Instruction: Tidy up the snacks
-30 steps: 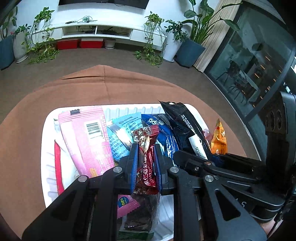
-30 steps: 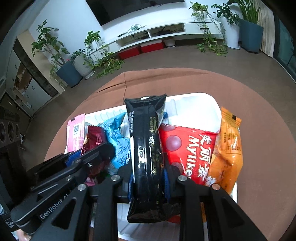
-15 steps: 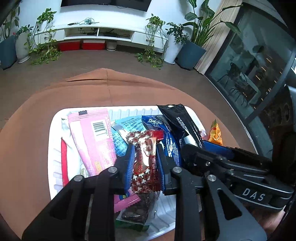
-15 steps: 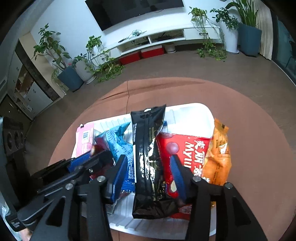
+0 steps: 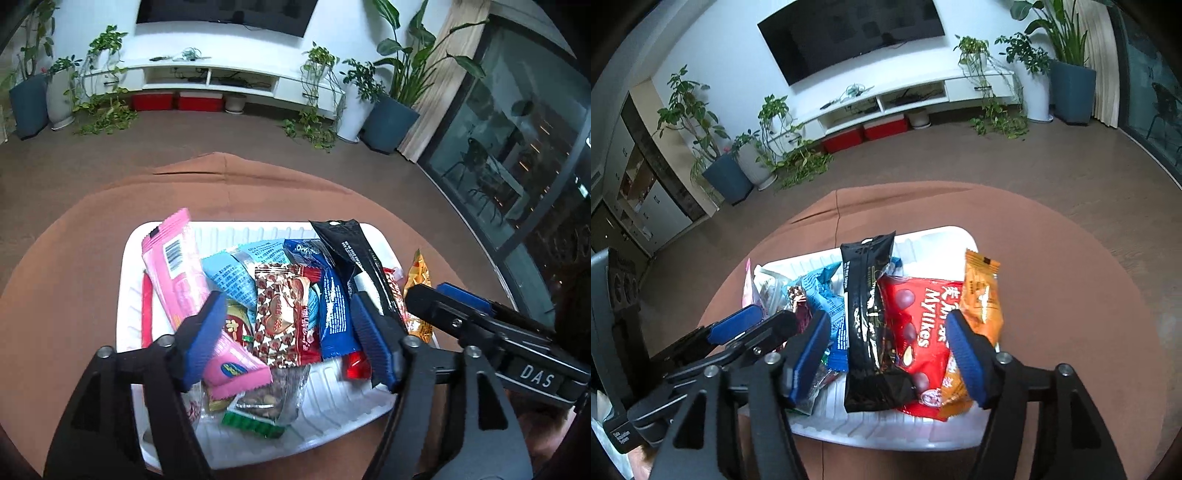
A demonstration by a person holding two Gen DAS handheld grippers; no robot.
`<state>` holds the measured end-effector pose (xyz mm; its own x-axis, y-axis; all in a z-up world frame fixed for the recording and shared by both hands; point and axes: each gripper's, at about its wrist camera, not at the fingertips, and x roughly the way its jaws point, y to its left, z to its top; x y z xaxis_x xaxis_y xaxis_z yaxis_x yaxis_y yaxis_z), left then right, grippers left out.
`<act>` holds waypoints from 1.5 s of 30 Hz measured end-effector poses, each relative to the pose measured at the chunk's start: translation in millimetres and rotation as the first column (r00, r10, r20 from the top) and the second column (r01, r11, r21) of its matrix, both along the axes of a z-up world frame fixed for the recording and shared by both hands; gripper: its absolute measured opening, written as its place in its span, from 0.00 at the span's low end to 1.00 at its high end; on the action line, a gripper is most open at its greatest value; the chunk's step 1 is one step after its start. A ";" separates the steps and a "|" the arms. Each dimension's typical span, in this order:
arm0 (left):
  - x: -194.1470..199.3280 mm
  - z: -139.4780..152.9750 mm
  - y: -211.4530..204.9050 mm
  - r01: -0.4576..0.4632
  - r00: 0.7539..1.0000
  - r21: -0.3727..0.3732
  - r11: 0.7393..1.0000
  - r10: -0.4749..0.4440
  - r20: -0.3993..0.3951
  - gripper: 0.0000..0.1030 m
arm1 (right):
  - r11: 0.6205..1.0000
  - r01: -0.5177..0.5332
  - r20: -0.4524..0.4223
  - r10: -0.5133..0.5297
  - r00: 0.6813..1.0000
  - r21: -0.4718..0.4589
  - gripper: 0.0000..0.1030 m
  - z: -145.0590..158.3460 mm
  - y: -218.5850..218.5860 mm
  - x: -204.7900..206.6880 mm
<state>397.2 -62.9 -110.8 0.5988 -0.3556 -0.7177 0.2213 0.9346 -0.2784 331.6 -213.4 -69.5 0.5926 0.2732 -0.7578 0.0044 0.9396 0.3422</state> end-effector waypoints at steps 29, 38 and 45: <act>-256.1 150.7 11.6 -0.260 0.832 0.072 0.963 0.185 0.523 1.00 | 0.986 0.081 0.646 0.031 0.763 -0.144 1.00 134.6 16.5 -203.9; -334.8 107.9 38.2 -0.350 0.884 0.136 0.927 0.278 0.377 1.00 | 0.980 0.081 0.583 0.043 0.812 -0.184 1.00 116.6 25.0 -254.2; -380.5 51.3 22.9 -0.307 0.932 0.194 0.932 0.254 0.257 1.00 | 0.982 0.066 0.346 0.000 0.938 -0.179 1.00 57.5 24.5 -268.1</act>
<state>16.7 -40.0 -59.6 0.8041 0.0072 -0.5944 -0.0276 0.9993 -0.0252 63.5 -189.0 -12.0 0.8315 0.1232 -0.5417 -0.0499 0.9877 0.1480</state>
